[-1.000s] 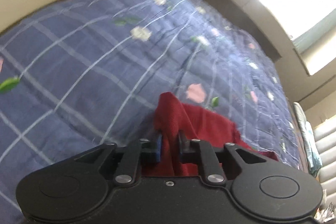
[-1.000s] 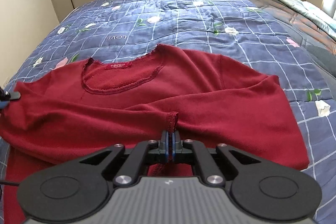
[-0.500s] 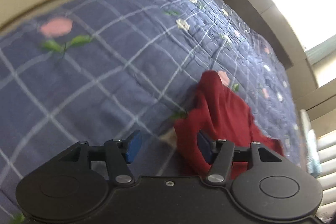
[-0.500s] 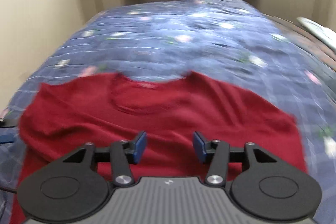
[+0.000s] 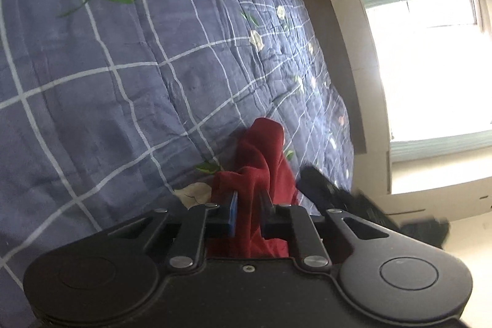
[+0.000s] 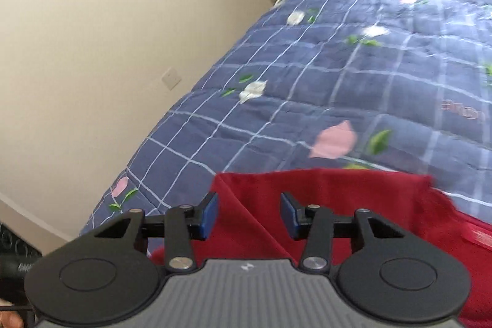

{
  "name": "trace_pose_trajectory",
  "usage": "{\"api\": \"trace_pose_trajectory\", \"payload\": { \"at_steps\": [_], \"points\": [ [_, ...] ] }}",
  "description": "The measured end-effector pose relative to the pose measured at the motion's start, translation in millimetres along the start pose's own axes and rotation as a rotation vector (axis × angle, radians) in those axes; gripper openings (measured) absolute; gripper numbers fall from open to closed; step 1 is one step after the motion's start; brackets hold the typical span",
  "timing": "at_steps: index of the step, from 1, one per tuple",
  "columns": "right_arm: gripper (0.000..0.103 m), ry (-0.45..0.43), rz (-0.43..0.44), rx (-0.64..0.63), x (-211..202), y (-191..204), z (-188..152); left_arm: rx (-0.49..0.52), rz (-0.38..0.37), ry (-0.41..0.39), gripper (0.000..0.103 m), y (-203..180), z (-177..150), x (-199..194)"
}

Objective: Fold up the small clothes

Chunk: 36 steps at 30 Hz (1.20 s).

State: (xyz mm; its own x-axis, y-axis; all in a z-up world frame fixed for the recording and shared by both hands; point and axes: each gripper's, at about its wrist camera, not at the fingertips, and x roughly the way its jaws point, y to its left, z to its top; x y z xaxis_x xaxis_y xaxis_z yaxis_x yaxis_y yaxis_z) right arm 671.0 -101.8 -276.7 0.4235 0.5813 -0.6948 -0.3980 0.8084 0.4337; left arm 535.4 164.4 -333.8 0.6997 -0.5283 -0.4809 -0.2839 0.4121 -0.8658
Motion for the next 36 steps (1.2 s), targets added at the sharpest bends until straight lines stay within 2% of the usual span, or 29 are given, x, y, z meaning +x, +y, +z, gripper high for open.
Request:
{"api": "trace_pose_trajectory", "payload": {
  "at_steps": [2,4,5,8,12,15,17,18,19,20,26,33,34,35,36],
  "points": [
    [0.05,0.037,0.018,0.006,15.7,4.1,3.0,-0.034,-0.011,-0.011,0.014,4.7,-0.9,-1.4],
    [0.035,0.074,0.003,-0.015,26.7,7.6,1.6,-0.055,-0.009,-0.022,0.015,9.7,0.3,-3.2],
    [0.013,0.083,-0.01,-0.03,30.2,10.3,-0.1,-0.064,-0.003,-0.029,0.016,11.9,0.8,-3.6],
    [0.004,0.074,-0.004,-0.04,26.7,13.6,-5.7,-0.102,-0.004,-0.031,0.018,19.9,4.0,-3.2],
    [0.003,0.036,-0.021,-0.049,18.0,16.5,-3.8,-0.124,-0.022,-0.006,0.019,24.2,8.7,2.6],
    [0.003,0.017,-0.032,-0.057,13.7,17.7,-0.5,-0.126,-0.028,0.008,0.028,25.1,8.9,3.1],
    [0.003,0.008,-0.032,-0.053,11.2,17.5,0.4,-0.126,-0.029,0.004,0.028,25.1,8.4,3.7],
    [0.003,0.003,-0.036,-0.056,10.1,18.1,0.1,-0.129,-0.033,0.003,0.026,25.1,8.5,4.6],
    [0.003,-0.004,-0.044,-0.065,8.8,19.1,-0.5,-0.131,-0.037,0.001,0.011,25.1,8.2,5.1],
    [0.003,-0.013,-0.054,-0.074,7.4,20.1,-1.2,-0.126,-0.036,-0.005,0.001,23.5,8.0,5.9],
    [0.003,-0.06,-0.091,-0.065,4.0,20.0,-3.1,-0.077,0.041,-0.105,0.001,8.8,-3.1,-4.1],
    [0.004,-0.071,-0.124,-0.08,8.1,25.6,-14.9,-0.054,0.122,-0.141,0.001,6.6,-11.2,-12.8],
    [0.005,-0.068,-0.129,-0.078,7.6,25.4,-16.5,-0.049,0.134,-0.135,0.002,6.8,-10.8,-11.6],
    [0.011,-0.069,-0.13,-0.07,5.4,24.7,-18.0,-0.041,0.142,-0.132,0.002,6.5,-9.8,-10.9],
    [0.024,-0.077,-0.132,-0.063,1.0,23.6,-19.8,-0.028,0.15,-0.128,0.002,5.4,-8.8,-10.5]
  ]
}}
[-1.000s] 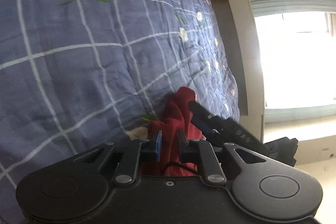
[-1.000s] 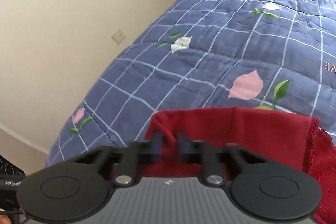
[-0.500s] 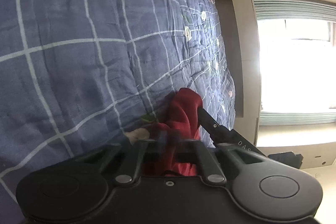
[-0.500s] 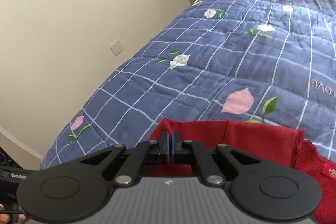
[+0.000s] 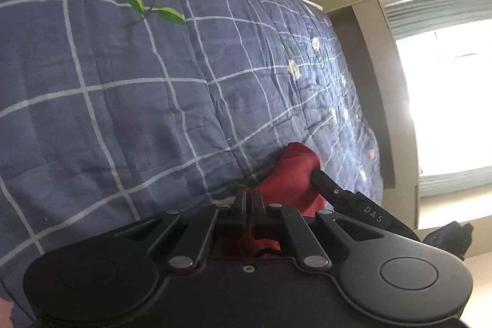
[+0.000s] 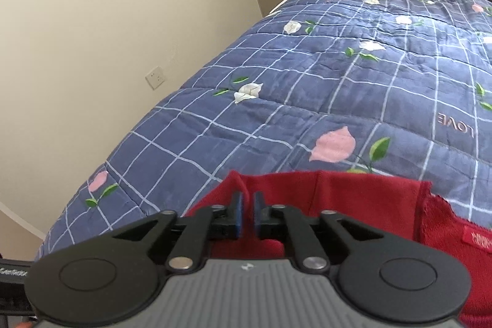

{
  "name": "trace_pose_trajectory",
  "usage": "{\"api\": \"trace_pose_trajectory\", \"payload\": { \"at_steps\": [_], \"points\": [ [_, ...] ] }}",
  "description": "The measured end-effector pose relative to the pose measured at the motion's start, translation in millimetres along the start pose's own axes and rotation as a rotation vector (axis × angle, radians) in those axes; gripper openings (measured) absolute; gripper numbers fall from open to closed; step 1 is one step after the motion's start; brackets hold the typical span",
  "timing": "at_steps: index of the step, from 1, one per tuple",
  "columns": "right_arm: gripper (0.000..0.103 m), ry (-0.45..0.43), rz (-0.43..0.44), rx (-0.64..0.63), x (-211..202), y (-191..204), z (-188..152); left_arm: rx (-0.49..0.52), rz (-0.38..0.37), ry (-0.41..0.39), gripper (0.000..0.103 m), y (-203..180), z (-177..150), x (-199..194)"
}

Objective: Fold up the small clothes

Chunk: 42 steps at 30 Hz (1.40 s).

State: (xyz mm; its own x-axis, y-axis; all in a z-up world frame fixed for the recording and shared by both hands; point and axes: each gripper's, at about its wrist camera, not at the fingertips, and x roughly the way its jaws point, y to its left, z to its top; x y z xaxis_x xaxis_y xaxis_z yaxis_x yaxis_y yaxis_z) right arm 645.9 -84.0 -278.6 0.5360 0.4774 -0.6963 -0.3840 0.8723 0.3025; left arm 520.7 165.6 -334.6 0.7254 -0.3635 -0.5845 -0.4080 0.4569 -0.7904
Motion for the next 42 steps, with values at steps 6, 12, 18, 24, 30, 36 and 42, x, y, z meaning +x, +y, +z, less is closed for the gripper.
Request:
{"api": "trace_pose_trajectory", "payload": {
  "at_steps": [6,12,18,24,30,36,42],
  "points": [
    [0.063,-0.027,-0.053,0.044,-57.1,-29.3,-35.0,0.062,0.056,0.007,0.022,-8.9,2.5,-0.1],
    [0.079,-0.029,-0.238,0.127,-134.9,-55.6,-104.1,0.204,0.112,-0.002,0.054,-24.4,-4.1,-9.8],
    [0.083,-0.013,-0.353,0.385,-181.4,-98.4,-170.3,0.337,0.23,0.039,0.058,-34.8,-16.8,6.6],
    [0.085,-0.074,-0.364,0.435,-202.3,-113.8,-191.2,0.318,0.277,0.044,0.055,-27.9,-11.0,13.1],
    [0.101,-0.096,-0.401,0.432,-228.4,-97.1,-204.4,0.353,0.287,0.022,0.081,-35.5,-20.5,-6.9],
    [0.103,-0.072,-0.44,0.386,-262.5,-75.1,-240.3,0.456,0.322,0.015,0.099,-39.0,-48.5,-44.9],
    [0.103,-0.041,-0.455,0.407,-300.5,-51.3,-287.8,0.553,0.365,0.015,0.102,-32.0,-91.8,-91.5]
  ]
}}
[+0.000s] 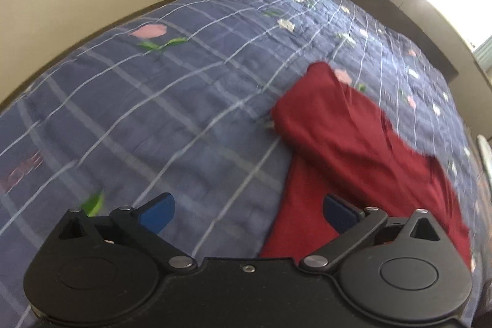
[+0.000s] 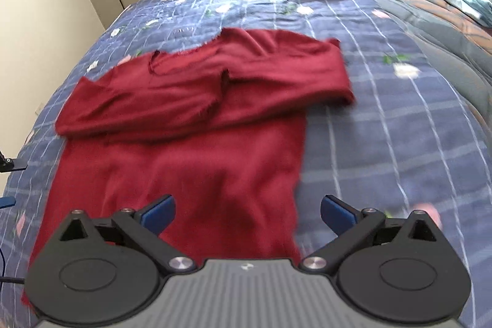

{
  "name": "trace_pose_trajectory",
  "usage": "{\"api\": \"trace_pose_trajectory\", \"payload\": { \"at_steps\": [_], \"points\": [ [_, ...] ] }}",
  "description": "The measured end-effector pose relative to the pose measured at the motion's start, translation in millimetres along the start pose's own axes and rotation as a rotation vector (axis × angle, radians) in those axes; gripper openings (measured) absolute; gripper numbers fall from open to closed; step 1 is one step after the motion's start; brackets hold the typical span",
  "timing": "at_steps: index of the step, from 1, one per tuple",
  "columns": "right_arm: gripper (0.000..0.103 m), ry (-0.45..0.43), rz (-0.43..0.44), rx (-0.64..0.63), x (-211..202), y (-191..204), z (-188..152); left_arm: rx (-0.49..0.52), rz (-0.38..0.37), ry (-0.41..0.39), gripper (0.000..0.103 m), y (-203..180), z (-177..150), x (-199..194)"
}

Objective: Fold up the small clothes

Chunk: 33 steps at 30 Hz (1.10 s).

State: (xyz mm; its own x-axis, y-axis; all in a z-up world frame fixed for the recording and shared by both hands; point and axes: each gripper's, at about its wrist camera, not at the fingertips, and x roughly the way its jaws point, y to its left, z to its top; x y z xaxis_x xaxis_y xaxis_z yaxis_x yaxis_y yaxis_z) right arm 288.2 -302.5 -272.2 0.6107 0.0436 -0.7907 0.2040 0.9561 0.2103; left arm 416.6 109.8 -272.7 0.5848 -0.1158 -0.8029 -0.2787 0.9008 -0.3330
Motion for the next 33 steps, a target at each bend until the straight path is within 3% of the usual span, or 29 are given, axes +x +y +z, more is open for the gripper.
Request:
{"api": "trace_pose_trajectory", "payload": {
  "at_steps": [5,11,17,24,29,33],
  "points": [
    [0.103,0.047,-0.028,-0.038,-29.0,-11.7,-45.0,0.031,0.004,0.053,0.102,5.6,-48.1,-30.6],
    [0.103,0.078,-0.091,-0.167,-53.4,-13.5,-91.7,0.157,0.028,0.091,0.102,14.7,-101.8,-58.1],
    [0.103,0.033,-0.079,-0.353,-71.4,1.3,-124.2,0.304,0.058,0.09,0.102,16.3,-139.4,-78.9],
    [0.103,-0.012,-0.02,-0.61,-77.3,36.8,-150.0,0.442,0.037,0.044,0.102,3.6,-172.8,-102.8],
    [0.097,-0.051,-0.062,-0.807,-63.0,55.6,-171.9,0.55,0.028,0.041,0.102,-12.4,-187.3,-105.4],
    [0.093,-0.105,-0.075,-0.845,-59.7,57.0,-177.8,0.654,-0.002,0.041,0.102,-24.5,-199.4,-103.1]
  ]
}}
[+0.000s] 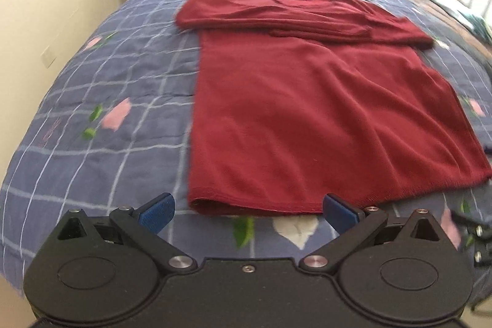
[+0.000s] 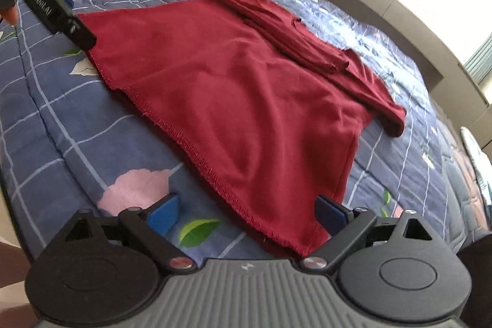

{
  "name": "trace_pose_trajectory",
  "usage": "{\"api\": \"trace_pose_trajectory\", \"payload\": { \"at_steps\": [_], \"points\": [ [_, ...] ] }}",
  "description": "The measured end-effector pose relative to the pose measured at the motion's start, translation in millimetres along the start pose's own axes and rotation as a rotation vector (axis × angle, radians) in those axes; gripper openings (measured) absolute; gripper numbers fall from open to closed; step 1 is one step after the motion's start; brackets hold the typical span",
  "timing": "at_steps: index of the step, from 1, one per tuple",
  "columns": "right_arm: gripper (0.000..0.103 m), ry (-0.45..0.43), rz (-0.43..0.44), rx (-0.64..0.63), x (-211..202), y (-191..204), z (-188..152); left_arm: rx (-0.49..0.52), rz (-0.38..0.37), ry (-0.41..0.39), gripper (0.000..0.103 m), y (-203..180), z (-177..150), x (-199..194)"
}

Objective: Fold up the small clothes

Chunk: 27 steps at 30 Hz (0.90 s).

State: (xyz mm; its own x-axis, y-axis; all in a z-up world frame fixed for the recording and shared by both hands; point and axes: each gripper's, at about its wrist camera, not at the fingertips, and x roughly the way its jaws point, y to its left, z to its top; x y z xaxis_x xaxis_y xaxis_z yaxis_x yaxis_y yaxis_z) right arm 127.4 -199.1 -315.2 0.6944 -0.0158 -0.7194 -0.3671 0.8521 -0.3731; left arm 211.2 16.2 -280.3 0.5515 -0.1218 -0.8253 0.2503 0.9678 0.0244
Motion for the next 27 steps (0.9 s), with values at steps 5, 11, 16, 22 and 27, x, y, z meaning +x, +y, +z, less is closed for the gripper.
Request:
{"api": "trace_pose_trajectory", "payload": {
  "at_steps": [5,11,16,22,27],
  "points": [
    [0.077,-0.023,-0.026,0.009,5.3,-5.0,1.8,0.08,-0.035,-0.006,0.102,-15.2,-4.2,7.2],
    [0.027,-0.065,0.064,0.036,2.0,-12.4,8.1,0.166,-0.042,-0.024,0.102,-31.4,-9.9,10.4],
    [0.011,-0.092,0.153,0.173,-7.4,-33.9,27.3,0.242,-0.044,-0.059,0.102,-42.5,-14.8,6.8],
    [0.011,-0.145,0.231,0.33,-16.9,-67.4,54.0,0.29,-0.052,-0.075,0.102,-55.8,-14.1,19.3],
    [0.011,-0.165,0.245,0.347,-19.1,-80.3,62.9,0.306,0.038,-0.085,0.102,-62.8,-5.8,35.2]
  ]
}}
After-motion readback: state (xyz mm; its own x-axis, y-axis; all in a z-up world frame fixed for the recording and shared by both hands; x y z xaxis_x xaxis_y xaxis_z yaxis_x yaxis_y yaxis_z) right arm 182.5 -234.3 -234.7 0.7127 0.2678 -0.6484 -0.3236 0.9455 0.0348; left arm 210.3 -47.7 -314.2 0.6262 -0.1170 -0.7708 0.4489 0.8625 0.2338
